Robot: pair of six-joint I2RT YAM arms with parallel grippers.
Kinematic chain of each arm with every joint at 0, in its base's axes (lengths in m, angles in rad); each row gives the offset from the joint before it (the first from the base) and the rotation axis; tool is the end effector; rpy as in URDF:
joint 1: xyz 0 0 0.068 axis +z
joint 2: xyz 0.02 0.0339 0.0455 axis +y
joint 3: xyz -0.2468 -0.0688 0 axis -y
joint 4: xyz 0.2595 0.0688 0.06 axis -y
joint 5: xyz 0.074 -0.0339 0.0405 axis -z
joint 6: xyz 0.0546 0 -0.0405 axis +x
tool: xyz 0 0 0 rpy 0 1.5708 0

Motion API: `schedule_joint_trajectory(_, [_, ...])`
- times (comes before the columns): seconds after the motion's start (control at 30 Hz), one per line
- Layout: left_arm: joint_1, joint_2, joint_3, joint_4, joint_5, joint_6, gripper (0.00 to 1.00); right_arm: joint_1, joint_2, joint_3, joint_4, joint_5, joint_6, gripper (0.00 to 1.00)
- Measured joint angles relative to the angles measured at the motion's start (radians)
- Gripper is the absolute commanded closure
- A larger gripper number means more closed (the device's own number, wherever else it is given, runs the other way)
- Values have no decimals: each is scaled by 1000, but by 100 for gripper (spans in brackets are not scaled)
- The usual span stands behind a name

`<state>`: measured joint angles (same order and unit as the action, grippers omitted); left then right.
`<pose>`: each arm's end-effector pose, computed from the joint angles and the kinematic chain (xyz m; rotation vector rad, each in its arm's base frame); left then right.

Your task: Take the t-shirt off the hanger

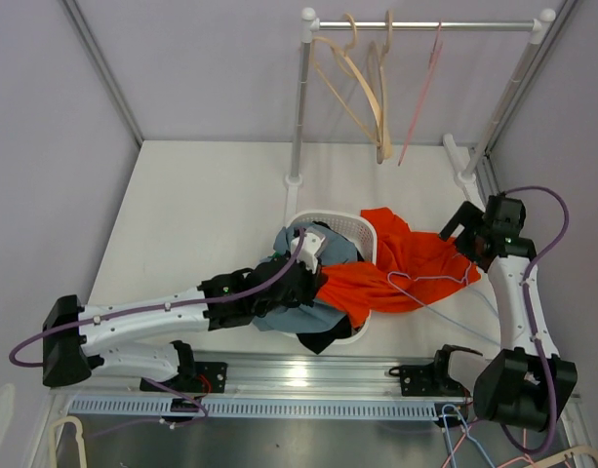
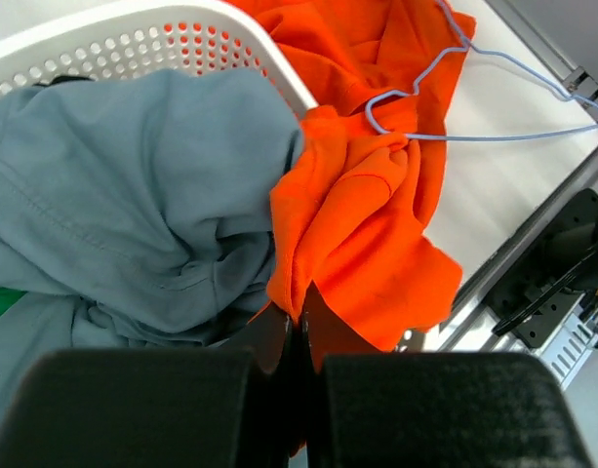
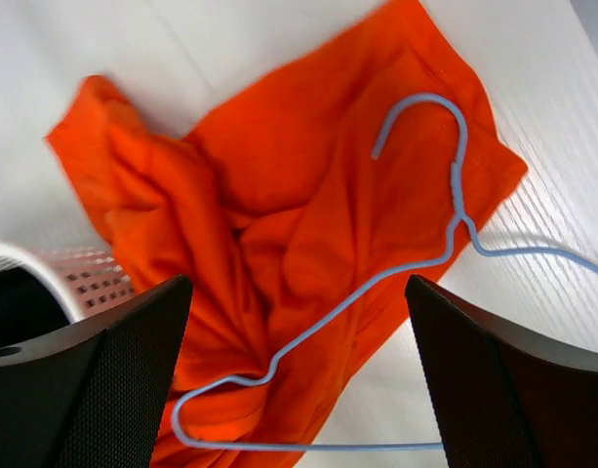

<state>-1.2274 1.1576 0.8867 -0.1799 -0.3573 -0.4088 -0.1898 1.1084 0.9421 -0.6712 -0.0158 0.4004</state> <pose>0.1189 -0.2757 0.2734 0.6017 1.9689 -0.6835 0.2573 -0.0485 0.2551 0.6943 2.3093 0.1163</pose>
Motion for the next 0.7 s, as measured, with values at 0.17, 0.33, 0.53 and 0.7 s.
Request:
schedule_joint_trajectory(0.17, [14, -2, -19, -9, 60, -25, 99, -45, 15, -131, 52, 10, 53, 4])
schedule_joint_trajectory(0.33, [14, 6, -33, 16, 150, -39, 99, -45, 64, -167, 71, 48, 80, 6])
schedule_joint_trajectory(0.53, [14, 33, -37, 37, 213, -36, 99, -55, 70, -185, 70, 123, 103, 3])
schedule_joint_trajectory(0.7, [14, 34, -41, 40, 224, -33, 99, -68, 80, -185, 55, 218, 128, 1])
